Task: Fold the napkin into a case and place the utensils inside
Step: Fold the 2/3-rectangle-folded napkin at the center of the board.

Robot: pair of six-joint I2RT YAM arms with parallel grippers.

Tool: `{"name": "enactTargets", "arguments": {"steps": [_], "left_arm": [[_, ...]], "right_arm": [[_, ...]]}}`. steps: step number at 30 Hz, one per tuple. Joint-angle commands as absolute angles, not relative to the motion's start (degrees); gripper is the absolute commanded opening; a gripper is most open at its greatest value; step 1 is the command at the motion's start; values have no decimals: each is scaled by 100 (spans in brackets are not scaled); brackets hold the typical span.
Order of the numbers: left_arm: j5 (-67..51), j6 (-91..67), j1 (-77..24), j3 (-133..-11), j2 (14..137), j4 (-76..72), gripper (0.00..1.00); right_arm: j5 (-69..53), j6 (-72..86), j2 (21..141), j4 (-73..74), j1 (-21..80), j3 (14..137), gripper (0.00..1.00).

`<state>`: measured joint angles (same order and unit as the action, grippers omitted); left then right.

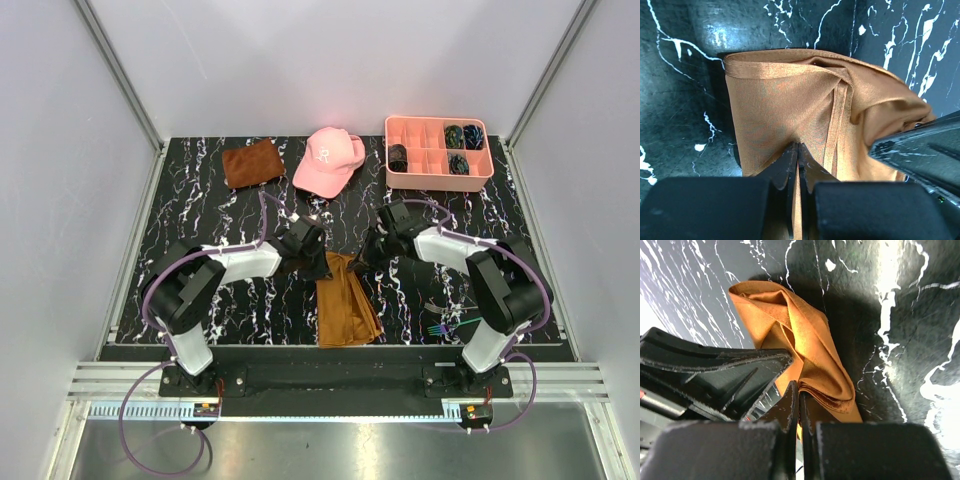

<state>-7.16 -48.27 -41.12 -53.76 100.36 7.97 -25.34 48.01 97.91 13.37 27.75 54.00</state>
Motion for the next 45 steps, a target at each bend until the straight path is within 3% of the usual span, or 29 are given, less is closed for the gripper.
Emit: {"name": "enactTargets", "arguments": {"steps": [1,23,36,45], "left_arm": [[-852,-4834,-4096,-5326,10143,571,4],[-932,-4632,-4122,-4949,10029,202,3],[-185,-4500,-4113,-4588,8341,896,18],[-597,-4649,-4096,-4342,9210,159,8]], "right_arm": [[-2171,5448,9606,1380,2962,5590,0],[-704,8340,9940,818,3752,5142,0],[-387,8306,9817,809,3832,4992,0],[-290,8183,9624,817,3841,5062,0]]}}
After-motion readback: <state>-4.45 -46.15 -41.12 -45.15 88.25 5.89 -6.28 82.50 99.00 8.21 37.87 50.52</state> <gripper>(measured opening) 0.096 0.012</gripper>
